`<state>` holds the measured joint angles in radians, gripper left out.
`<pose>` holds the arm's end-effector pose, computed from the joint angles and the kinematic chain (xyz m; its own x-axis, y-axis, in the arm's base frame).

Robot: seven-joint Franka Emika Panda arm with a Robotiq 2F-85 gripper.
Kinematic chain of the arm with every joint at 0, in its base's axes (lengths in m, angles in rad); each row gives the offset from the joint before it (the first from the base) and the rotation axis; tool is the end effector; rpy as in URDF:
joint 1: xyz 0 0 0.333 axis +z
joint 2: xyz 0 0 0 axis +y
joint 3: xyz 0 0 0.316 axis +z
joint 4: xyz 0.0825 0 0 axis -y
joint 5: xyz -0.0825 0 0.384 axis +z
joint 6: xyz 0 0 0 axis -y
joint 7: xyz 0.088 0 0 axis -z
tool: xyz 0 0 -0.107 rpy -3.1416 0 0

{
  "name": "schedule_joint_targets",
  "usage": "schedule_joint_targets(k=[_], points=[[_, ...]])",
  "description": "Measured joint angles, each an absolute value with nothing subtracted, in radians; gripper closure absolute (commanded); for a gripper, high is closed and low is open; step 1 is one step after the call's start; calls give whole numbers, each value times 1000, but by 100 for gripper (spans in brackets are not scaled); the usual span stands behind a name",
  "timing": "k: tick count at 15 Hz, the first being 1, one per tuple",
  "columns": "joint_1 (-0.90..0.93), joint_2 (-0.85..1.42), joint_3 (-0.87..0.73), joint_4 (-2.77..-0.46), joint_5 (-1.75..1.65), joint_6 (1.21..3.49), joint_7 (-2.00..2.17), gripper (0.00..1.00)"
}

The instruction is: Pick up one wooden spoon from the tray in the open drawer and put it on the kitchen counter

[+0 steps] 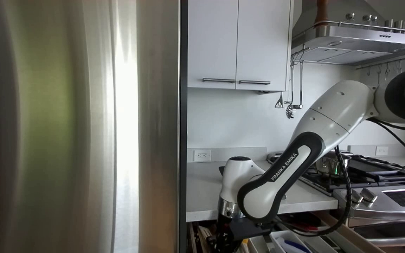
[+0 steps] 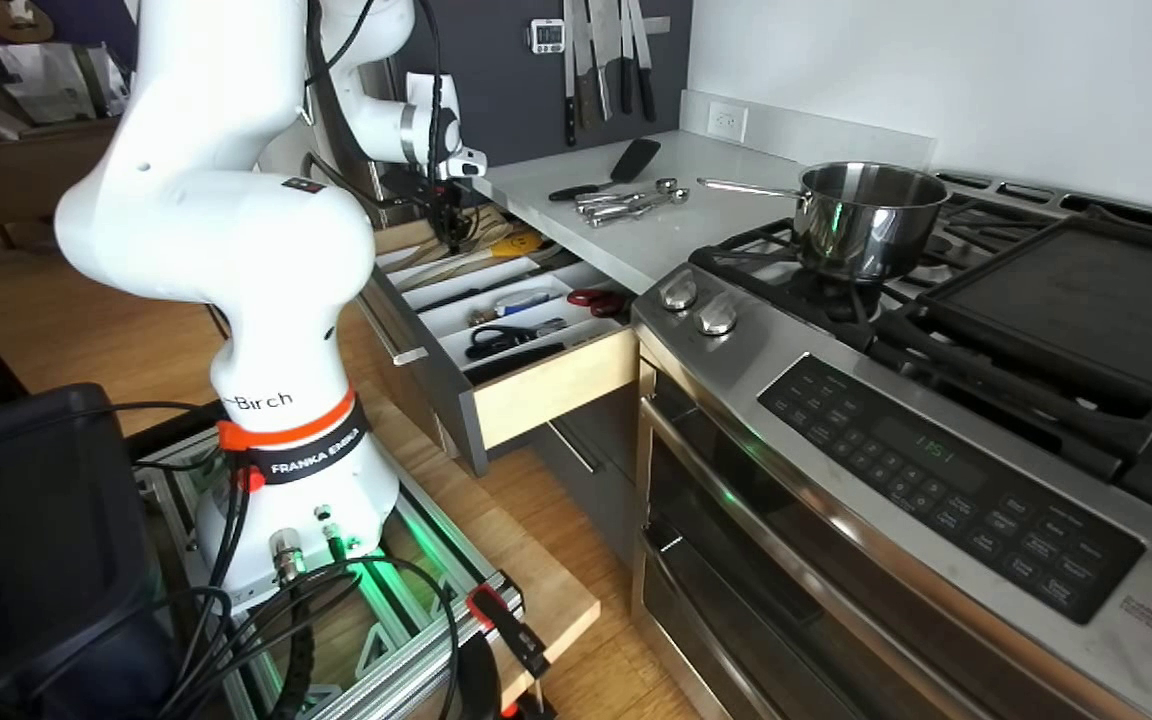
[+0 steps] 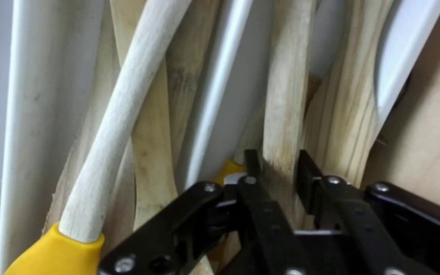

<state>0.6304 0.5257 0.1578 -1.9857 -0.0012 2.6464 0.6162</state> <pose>0.4434 0.4408 0.2129 0.9877 0.1406 0.0688 0.1493 -0.9782 -0.1444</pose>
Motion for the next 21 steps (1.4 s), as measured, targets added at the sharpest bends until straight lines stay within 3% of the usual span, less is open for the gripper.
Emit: schedule_joint_targets(k=[1,2,3,11,21], points=[[633,526,156,-1987,-1,2646,619,99],[634,526,155,-1988,-1,2646,626,96],[636,526,154,-1989,-1,2646,629,100],[661,467,134,-2005,-4,2614,679,97],[580,265,197,-2045,90,2335,682,97]])
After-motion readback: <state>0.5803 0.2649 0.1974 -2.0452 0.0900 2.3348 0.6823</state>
